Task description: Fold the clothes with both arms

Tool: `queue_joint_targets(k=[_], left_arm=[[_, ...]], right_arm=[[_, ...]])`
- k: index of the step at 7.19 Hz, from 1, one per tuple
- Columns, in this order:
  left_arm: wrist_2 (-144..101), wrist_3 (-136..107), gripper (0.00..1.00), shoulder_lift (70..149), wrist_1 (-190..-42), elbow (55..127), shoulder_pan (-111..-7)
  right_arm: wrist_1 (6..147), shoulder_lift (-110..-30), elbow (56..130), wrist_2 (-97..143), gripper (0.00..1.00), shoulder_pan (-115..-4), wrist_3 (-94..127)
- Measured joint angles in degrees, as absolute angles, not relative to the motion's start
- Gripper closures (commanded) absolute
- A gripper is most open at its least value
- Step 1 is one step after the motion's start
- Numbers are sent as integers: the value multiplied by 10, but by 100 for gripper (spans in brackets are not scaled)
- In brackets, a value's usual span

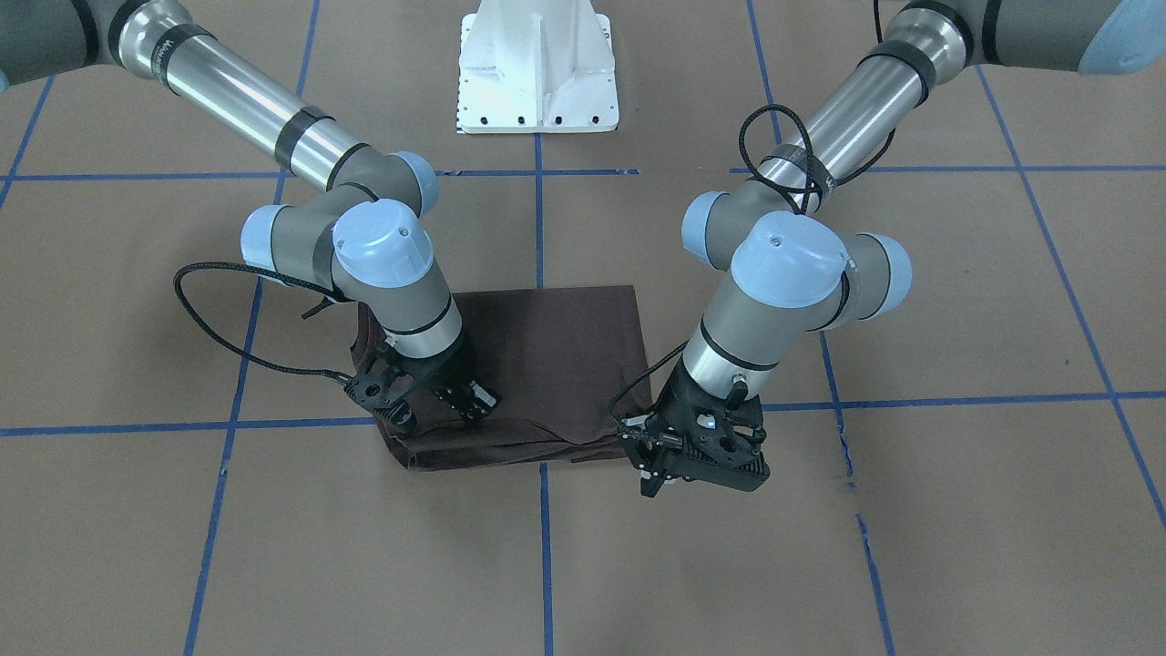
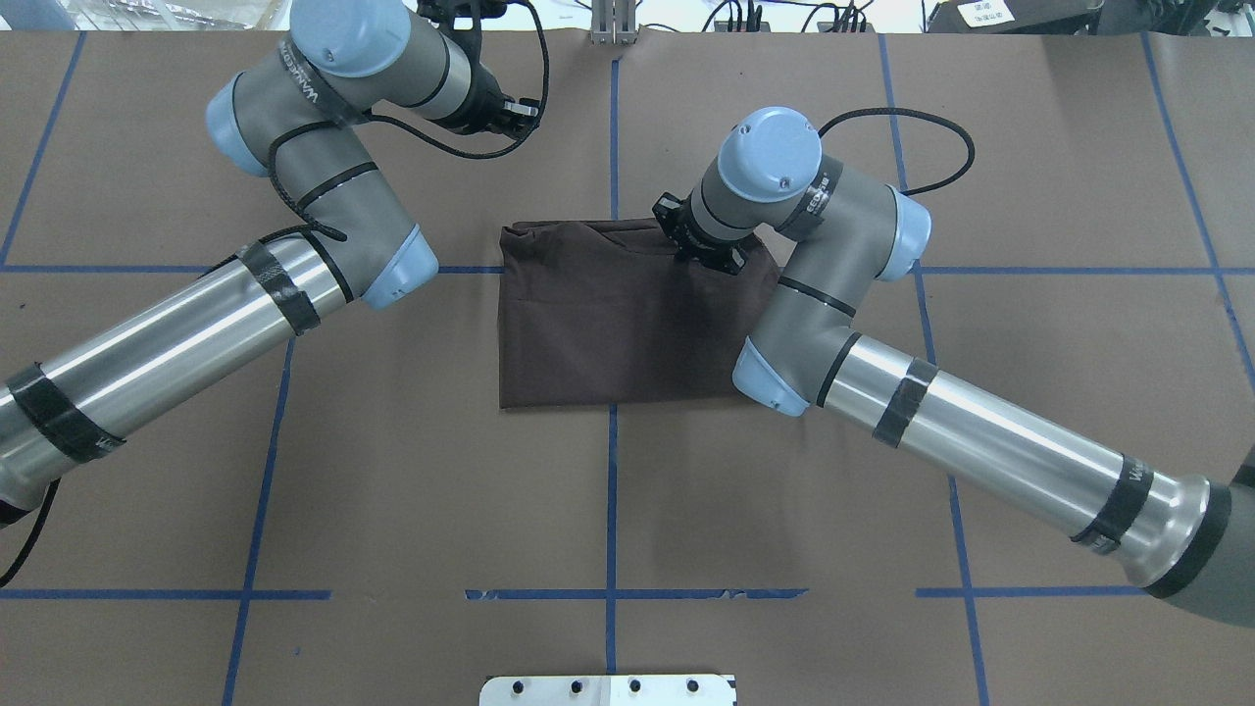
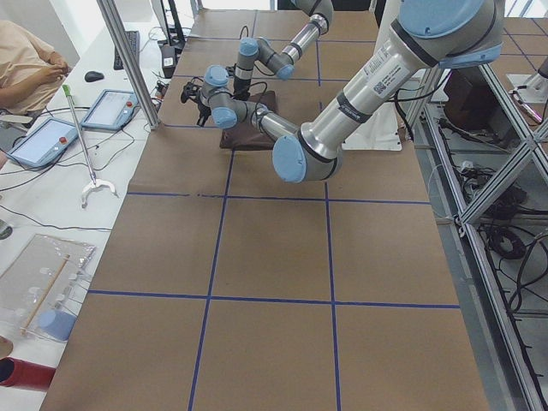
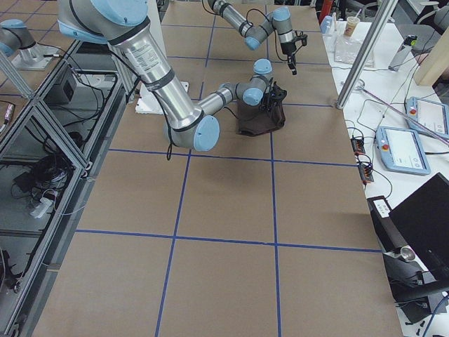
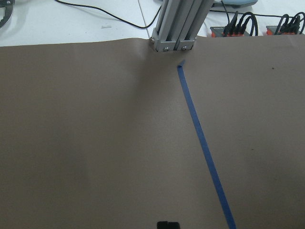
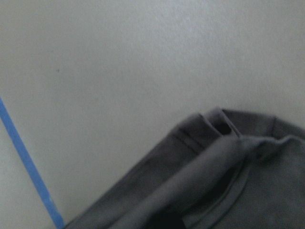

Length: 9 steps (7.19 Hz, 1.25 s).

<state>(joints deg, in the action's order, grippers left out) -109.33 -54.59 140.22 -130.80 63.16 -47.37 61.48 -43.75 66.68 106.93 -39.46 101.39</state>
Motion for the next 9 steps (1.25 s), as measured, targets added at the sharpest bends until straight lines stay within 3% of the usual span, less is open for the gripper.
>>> queue_joint_targets(k=[2, 5, 9], left_arm=[[-1093, -545, 100, 1399, -1310, 632, -475], [-1101, -531, 100, 1366, -1314, 650, -492], [-1201, -387, 100, 1216, -1314, 753, -599]], right_arm=[[613, -417, 615, 1083, 100, -434, 969], [616, -433, 604, 1184, 100, -542, 871], [623, -572, 657, 1305, 100, -693, 644]])
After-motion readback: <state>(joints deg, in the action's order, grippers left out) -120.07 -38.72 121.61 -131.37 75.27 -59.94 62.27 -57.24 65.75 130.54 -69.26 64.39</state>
